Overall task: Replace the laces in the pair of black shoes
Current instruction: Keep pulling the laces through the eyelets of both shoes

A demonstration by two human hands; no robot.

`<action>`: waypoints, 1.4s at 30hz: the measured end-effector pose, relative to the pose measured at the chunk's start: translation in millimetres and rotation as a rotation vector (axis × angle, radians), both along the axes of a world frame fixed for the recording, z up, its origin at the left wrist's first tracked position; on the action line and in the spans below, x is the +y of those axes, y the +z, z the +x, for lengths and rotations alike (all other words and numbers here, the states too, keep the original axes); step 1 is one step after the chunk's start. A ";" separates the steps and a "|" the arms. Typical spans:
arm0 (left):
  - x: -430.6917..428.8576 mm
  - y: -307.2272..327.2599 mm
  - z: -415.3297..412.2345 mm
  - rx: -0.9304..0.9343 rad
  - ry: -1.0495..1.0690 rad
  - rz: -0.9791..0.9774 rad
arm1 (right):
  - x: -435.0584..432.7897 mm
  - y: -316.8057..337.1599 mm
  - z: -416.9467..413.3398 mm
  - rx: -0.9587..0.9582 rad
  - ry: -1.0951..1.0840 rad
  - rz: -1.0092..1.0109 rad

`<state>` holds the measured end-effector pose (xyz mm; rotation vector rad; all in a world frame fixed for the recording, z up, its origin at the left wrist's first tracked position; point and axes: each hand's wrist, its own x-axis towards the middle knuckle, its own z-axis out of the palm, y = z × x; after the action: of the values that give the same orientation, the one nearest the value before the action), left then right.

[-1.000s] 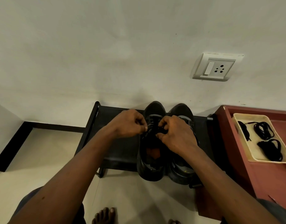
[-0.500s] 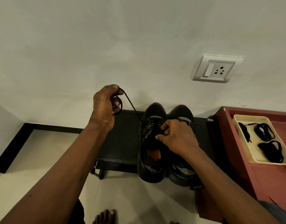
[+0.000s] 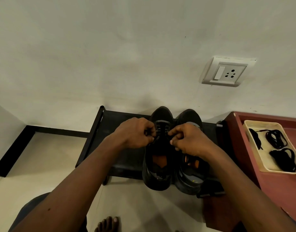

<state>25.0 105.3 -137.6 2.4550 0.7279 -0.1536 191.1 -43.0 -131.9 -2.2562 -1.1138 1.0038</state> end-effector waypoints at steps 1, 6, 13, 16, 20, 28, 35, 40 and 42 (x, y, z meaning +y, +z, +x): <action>0.8 -0.2 -0.4 -0.011 -0.006 0.006 | -0.1 -0.5 1.0 0.007 -0.006 0.003; 2.5 2.3 -3.5 -0.024 -0.016 0.082 | 0.1 -2.0 0.3 -0.019 -0.010 0.040; 1.5 7.3 -2.8 -0.033 0.007 0.071 | -2.8 2.7 3.0 -0.237 0.051 0.039; 3.1 10.0 -3.9 0.005 0.017 0.105 | -3.8 4.2 0.8 -0.311 0.044 0.014; 11.1 12.4 -11.9 0.083 0.053 0.144 | -7.6 7.3 3.5 -0.381 0.000 -0.032; 24.1 2.8 -24.2 -0.094 0.110 -0.158 | -14.0 16.6 21.4 -0.123 0.015 0.012; 19.3 11.0 -18.2 -0.415 0.194 -0.882 | -12.4 29.4 22.7 0.446 -0.044 0.263; 6.9 9.4 -4.6 -0.496 0.178 -0.877 | -12.2 28.4 24.8 0.565 -0.015 0.303; 4.4 8.5 -0.9 -0.535 0.207 -0.851 | -11.6 27.2 23.0 0.539 0.001 0.310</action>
<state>24.2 109.7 -129.1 1.4982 0.5171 0.2280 214.1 -54.6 -104.7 -1.6074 -0.9487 1.2425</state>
